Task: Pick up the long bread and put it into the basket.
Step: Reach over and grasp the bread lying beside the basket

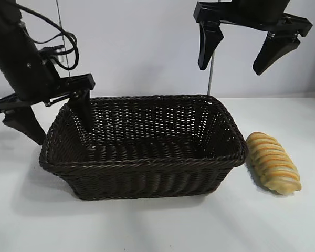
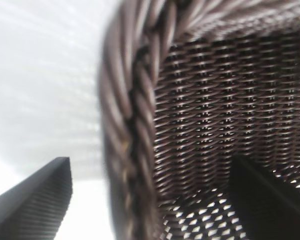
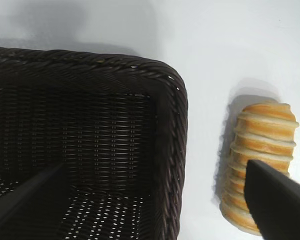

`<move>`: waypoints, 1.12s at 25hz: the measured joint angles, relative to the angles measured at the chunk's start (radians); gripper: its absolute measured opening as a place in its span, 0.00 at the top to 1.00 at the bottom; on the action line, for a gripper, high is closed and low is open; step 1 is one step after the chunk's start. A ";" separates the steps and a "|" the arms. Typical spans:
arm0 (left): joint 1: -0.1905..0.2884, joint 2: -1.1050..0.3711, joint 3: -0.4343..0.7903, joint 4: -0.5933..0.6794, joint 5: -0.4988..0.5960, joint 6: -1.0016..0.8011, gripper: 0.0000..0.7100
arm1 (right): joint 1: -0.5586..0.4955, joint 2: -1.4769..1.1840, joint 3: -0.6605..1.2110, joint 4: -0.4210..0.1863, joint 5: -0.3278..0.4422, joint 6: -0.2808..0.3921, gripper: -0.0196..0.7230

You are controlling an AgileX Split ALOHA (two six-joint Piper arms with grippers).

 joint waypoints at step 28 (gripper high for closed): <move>0.000 -0.044 -0.127 0.010 0.159 -0.004 0.11 | 0.000 0.000 0.000 0.000 0.002 0.000 0.05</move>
